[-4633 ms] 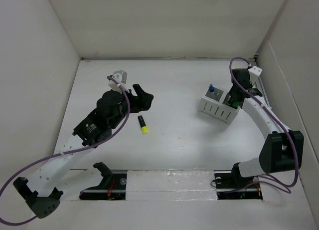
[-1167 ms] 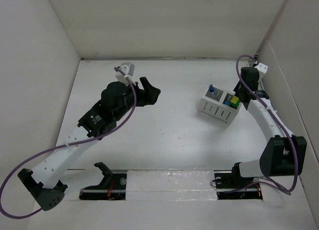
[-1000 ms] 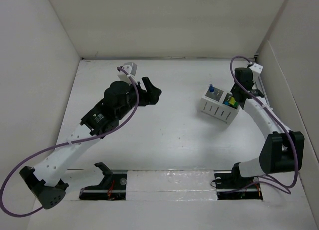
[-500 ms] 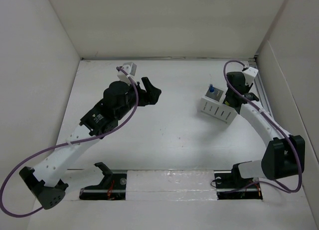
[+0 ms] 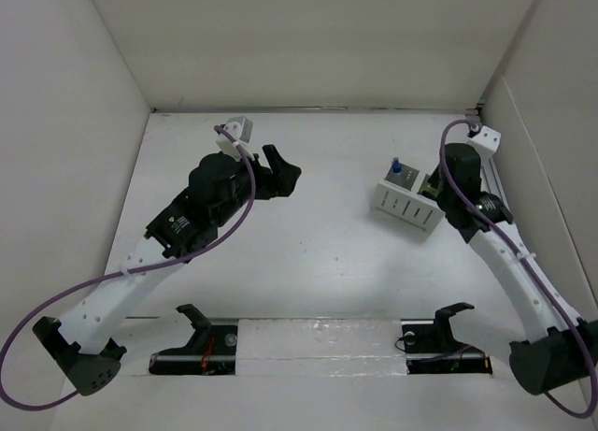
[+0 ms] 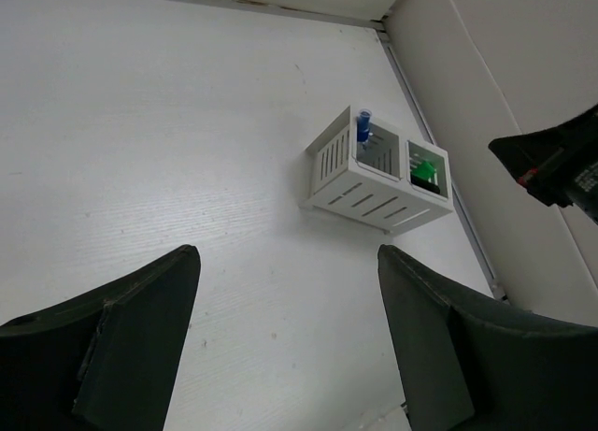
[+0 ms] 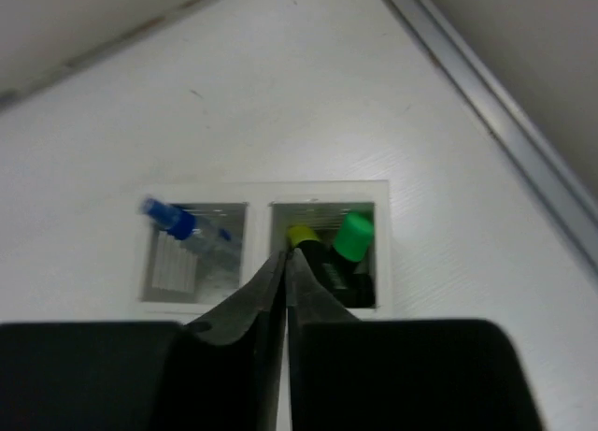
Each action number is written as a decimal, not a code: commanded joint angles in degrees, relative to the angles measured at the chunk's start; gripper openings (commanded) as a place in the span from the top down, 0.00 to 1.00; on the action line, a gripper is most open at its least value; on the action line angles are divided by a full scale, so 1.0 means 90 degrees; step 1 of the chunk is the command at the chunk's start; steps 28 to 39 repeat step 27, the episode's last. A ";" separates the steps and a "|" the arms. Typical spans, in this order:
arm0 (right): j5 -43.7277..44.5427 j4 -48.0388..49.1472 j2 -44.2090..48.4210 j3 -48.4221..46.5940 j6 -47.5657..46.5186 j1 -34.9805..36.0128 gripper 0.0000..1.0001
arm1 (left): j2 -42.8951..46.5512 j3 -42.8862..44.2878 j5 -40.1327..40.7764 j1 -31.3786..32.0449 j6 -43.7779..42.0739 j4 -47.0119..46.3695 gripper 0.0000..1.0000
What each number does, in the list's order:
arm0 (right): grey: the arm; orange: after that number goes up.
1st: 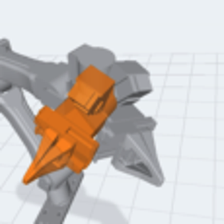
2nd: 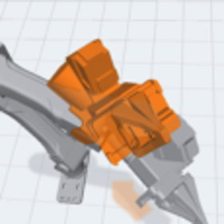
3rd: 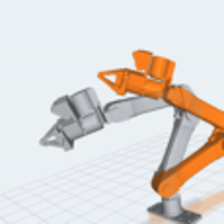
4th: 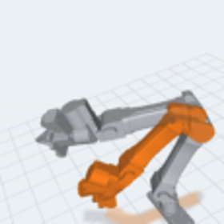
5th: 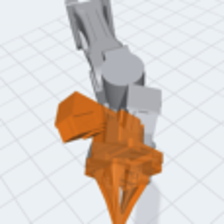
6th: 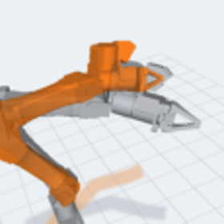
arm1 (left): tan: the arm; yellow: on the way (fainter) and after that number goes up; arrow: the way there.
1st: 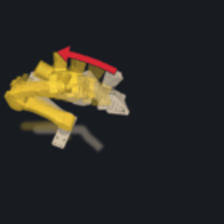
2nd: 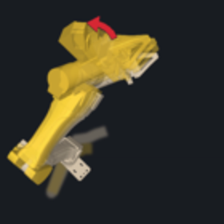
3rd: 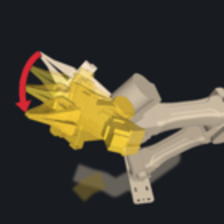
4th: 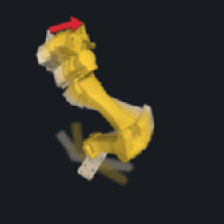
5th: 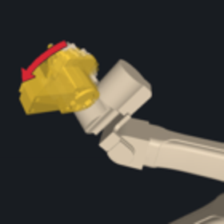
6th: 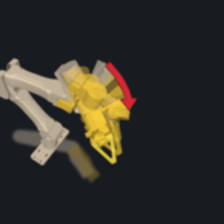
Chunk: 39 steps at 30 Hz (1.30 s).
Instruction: Organize the desk
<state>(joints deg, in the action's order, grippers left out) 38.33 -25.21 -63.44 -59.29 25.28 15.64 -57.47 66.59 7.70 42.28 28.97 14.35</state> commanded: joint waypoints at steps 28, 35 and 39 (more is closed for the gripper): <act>-0.4416 -0.0011 0.2001 0.2048 0.1069 0.3604 0.32 | 0.1073 -0.1002 0.0150 -0.0020 0.0599 0.0232 0.27; -0.4416 -0.0011 0.2001 0.2048 0.1069 0.3604 0.32 | 0.1073 -0.1002 0.0150 -0.0020 0.0599 0.0232 0.27; -0.4416 -0.0011 0.2001 0.2048 0.1069 0.3604 0.32 | 0.1073 -0.1002 0.0150 -0.0020 0.0599 0.0232 0.27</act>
